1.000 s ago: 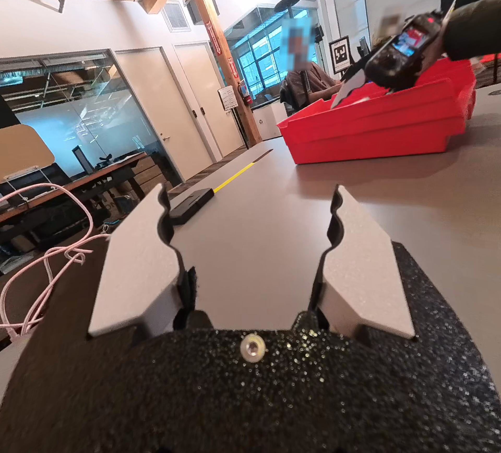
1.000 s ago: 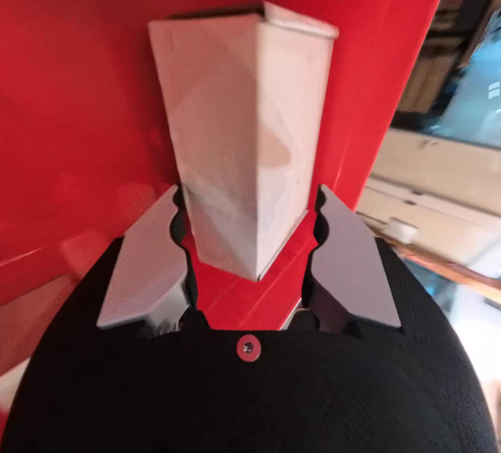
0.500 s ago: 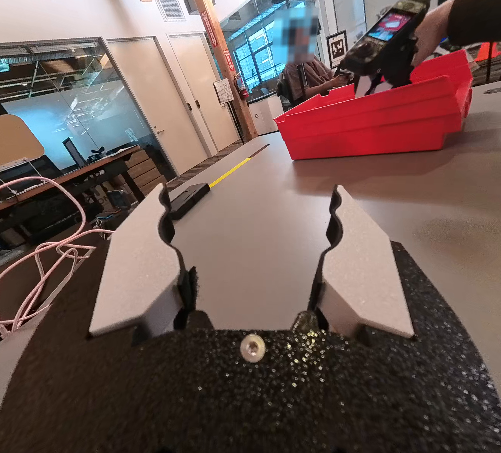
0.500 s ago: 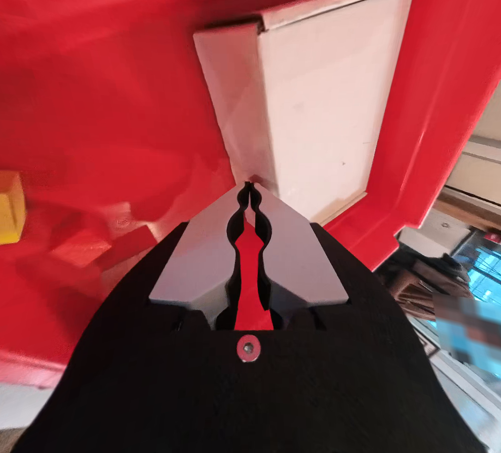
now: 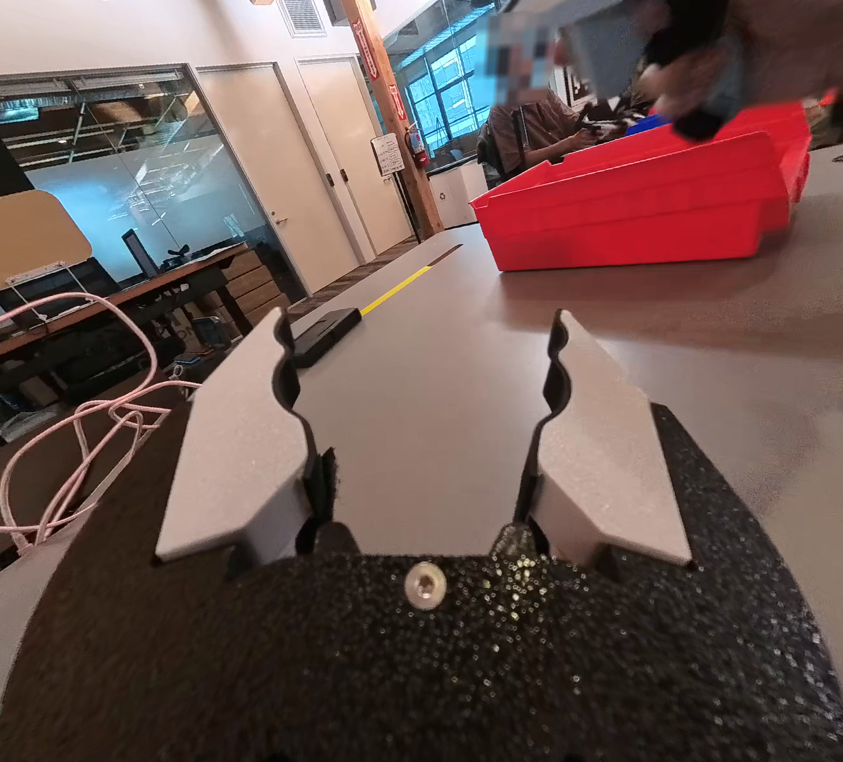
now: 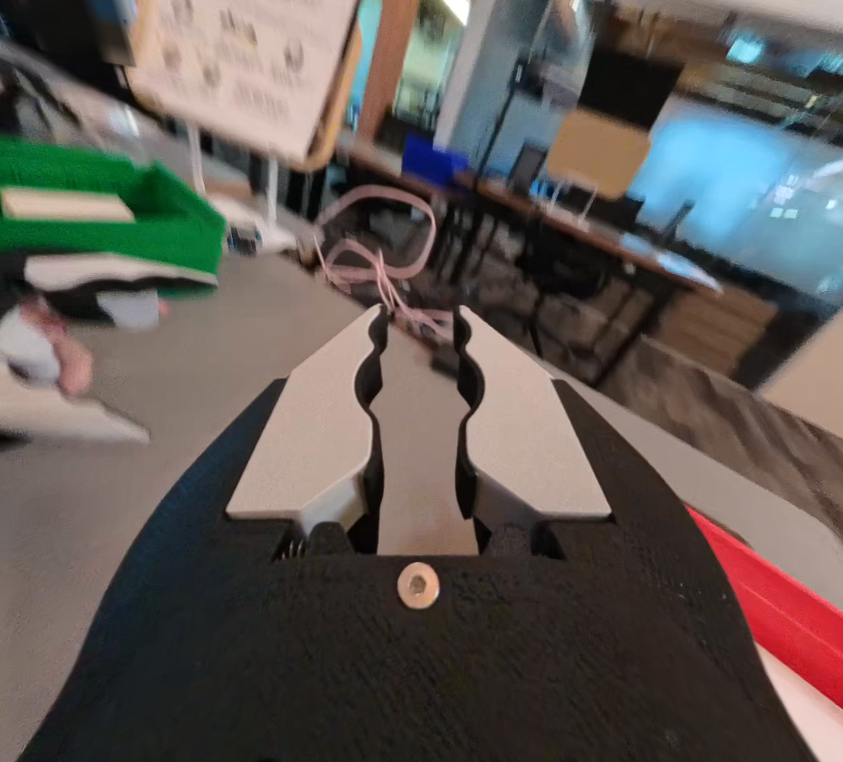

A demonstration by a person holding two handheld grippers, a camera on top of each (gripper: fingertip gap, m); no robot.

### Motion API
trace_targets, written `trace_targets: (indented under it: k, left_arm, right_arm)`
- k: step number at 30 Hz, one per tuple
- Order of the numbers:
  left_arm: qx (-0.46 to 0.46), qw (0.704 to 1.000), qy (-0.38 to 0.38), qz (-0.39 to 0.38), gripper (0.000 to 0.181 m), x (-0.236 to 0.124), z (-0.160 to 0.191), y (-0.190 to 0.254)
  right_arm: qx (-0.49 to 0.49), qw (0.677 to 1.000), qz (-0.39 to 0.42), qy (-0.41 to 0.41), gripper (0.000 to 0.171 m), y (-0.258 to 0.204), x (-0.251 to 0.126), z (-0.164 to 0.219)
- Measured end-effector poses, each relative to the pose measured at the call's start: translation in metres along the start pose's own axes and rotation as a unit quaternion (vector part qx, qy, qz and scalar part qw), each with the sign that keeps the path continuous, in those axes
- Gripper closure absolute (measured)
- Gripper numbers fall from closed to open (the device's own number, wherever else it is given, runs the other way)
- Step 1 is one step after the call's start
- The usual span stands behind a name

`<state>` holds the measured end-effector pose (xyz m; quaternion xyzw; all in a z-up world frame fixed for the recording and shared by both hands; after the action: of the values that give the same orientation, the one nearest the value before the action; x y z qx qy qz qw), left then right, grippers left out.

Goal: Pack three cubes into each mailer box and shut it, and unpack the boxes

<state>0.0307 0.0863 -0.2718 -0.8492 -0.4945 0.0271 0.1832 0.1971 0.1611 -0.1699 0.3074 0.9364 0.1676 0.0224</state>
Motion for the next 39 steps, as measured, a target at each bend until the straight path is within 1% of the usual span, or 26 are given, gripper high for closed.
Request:
trace_targets:
  k: [2, 4, 7, 9, 10, 14, 16, 18, 21, 25, 28, 31, 33, 34, 36, 37, 39]
  left_arm:
    - [-0.005, 1.0, 0.006, -0.007, 0.072, -0.002, -0.001, -0.003]
    - [-0.014, 1.0, 0.006, -0.015, 0.072, -0.003, -0.001, -0.007]
    - [-0.029, 0.999, 0.005, -0.028, 0.072, -0.006, 0.0, -0.014]
    - [-0.03, 0.999, 0.01, -0.036, 0.072, -0.009, -0.002, -0.018]
    - [-0.029, 0.999, 0.012, -0.038, 0.073, -0.009, -0.002, -0.019]
    - [-0.025, 0.999, 0.013, -0.025, 0.073, -0.008, -0.002, -0.014]
    - [-0.008, 1.0, 0.017, -0.013, 0.072, -0.008, -0.003, -0.01]
    - [0.014, 1.0, 0.023, -0.004, 0.072, -0.011, -0.009, -0.005]
    - [0.017, 0.999, 0.041, 0.008, 0.071, -0.016, -0.023, 0.002]
    - [-0.003, 0.999, 0.048, 0.018, 0.058, -0.027, -0.052, 0.004]
    - [0.005, 0.998, 0.05, 0.023, 0.053, -0.058, -0.091, -0.014]
    - [0.052, 0.999, -0.005, 0.011, 0.053, -0.098, -0.12, -0.062]
    - [0.058, 0.996, -0.071, 0.019, 0.054, -0.121, -0.127, -0.102]
    - [0.063, 0.991, -0.115, 0.023, 0.057, -0.13, -0.123, -0.122]
    - [0.08, 0.971, -0.221, 0.043, 0.047, -0.143, -0.099, -0.161]
    - [0.083, 0.954, -0.281, 0.067, 0.043, -0.148, -0.079, -0.176]
    - [0.075, 0.907, -0.396, 0.124, 0.034, -0.157, -0.034, -0.196]
  right_arm:
    - [-0.001, 0.997, 0.038, 0.072, 0.139, -0.018, 0.032, 0.016]
    - [-0.015, 0.991, 0.072, 0.112, 0.133, -0.029, 0.061, 0.04]
    - [-0.032, 0.988, 0.116, 0.096, 0.121, -0.035, 0.091, 0.074]
    - [-0.031, 0.993, 0.094, 0.065, 0.114, -0.043, 0.103, 0.088]
    - [-0.035, 0.994, 0.086, 0.058, 0.111, -0.045, 0.105, 0.091]
    - [-0.055, 0.993, 0.072, 0.081, 0.101, -0.05, 0.101, 0.089]
    - [-0.067, 0.991, 0.055, 0.1, 0.088, -0.055, 0.101, 0.086]
    - [-0.068, 0.991, 0.035, 0.107, 0.079, -0.06, 0.102, 0.086]
    - [-0.068, 0.99, 0.031, 0.122, 0.073, -0.061, 0.099, 0.082]
    - [-0.055, 0.99, 0.026, 0.126, 0.067, -0.06, 0.099, 0.082]
    - [-0.045, 0.991, 0.02, 0.126, 0.065, -0.06, 0.1, 0.083]
    - [-0.039, 0.991, 0.014, 0.126, 0.065, -0.063, 0.102, 0.083]
    - [-0.034, 0.992, 0.007, 0.124, 0.065, -0.065, 0.104, 0.084]
    - [-0.032, 0.992, 0.005, 0.123, 0.064, -0.066, 0.105, 0.084]
    - [-0.029, 0.992, 0.0, 0.122, 0.064, -0.067, 0.106, 0.085]
    - [-0.028, 0.992, -0.003, 0.122, 0.064, -0.068, 0.107, 0.085]
    - [-0.026, 0.992, -0.007, 0.12, 0.064, -0.068, 0.107, 0.086]
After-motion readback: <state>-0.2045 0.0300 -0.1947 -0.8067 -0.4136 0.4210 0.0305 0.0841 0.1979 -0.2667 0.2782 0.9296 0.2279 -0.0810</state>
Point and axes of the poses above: each gripper's, where its closed fingertips meet, x out along the fingers, z out of its underside, y = z × x across the jaws, the point moved 5 cm from there along -x, back along the fingers, and after that the axes turned 1 degree about y, right-handed, at the moved point
